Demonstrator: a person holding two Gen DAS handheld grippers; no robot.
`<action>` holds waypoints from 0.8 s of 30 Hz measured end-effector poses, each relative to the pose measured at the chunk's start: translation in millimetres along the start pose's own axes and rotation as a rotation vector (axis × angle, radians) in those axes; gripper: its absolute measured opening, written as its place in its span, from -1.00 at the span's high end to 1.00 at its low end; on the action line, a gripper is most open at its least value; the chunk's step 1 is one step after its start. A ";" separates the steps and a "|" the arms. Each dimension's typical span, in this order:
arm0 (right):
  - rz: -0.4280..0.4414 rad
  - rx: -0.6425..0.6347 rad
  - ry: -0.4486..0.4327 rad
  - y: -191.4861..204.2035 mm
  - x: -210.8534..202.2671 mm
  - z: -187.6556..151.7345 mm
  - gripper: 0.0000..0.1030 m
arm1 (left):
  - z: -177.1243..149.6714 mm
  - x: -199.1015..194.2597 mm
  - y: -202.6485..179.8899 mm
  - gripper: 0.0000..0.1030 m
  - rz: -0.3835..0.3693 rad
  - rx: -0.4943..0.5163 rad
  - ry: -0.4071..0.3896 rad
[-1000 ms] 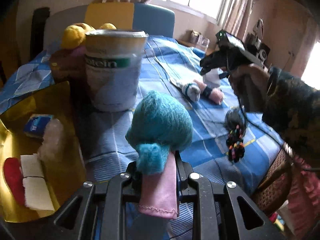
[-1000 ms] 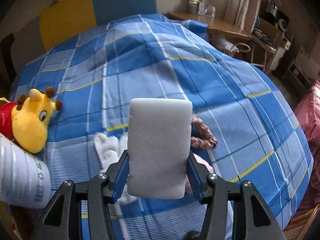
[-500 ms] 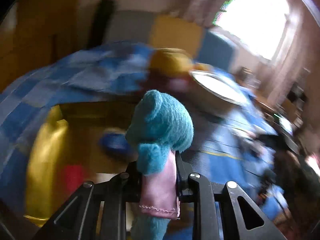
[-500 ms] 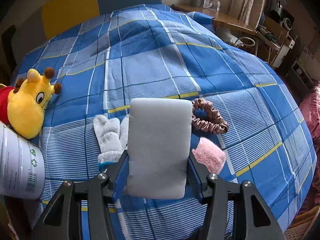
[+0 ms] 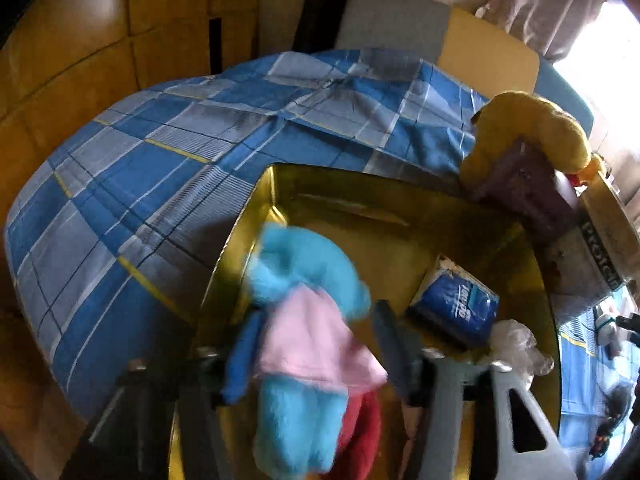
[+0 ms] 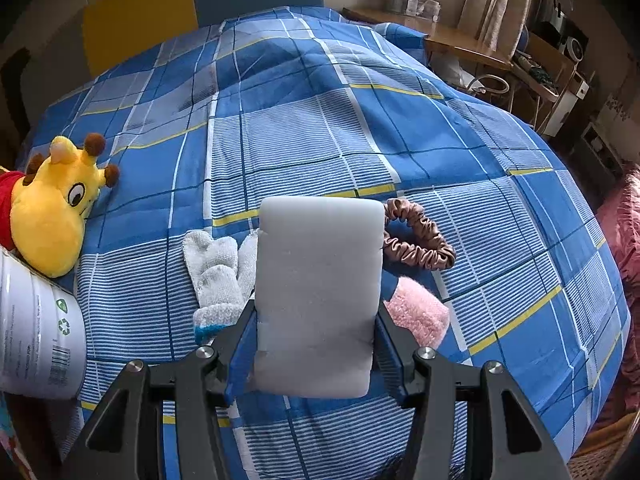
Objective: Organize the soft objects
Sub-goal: 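Release the teal plush onto the gold tray with the left tool while the right tool carries the block, then lower the white foam block onto the gold tray and open the right tool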
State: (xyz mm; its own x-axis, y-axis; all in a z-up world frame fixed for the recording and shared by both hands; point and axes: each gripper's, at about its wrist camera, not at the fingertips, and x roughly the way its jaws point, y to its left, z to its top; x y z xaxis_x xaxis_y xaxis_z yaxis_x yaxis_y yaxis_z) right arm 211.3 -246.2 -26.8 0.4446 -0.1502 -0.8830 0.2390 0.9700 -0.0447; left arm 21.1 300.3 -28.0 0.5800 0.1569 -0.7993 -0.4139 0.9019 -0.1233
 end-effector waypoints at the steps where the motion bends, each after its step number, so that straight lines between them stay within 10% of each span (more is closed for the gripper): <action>1: -0.001 -0.001 0.001 0.9 -0.2 0.9 -0.05 | -5.0 -6.1 0.2 -0.20 0.001 0.002 -0.014; 24: 0.148 -0.234 -0.259 155.4 -108.4 81.4 -0.05 | -58.1 -77.9 -20.3 -0.25 -0.067 0.123 -0.102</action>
State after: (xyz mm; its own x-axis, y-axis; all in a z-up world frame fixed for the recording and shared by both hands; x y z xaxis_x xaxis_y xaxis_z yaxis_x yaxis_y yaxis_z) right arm 270.5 -94.7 100.0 0.6704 -0.0198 -0.7418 -0.0340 0.9978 -0.0574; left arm -56.5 246.4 2.7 0.6743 0.1297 -0.7270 -0.2871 0.9530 -0.0963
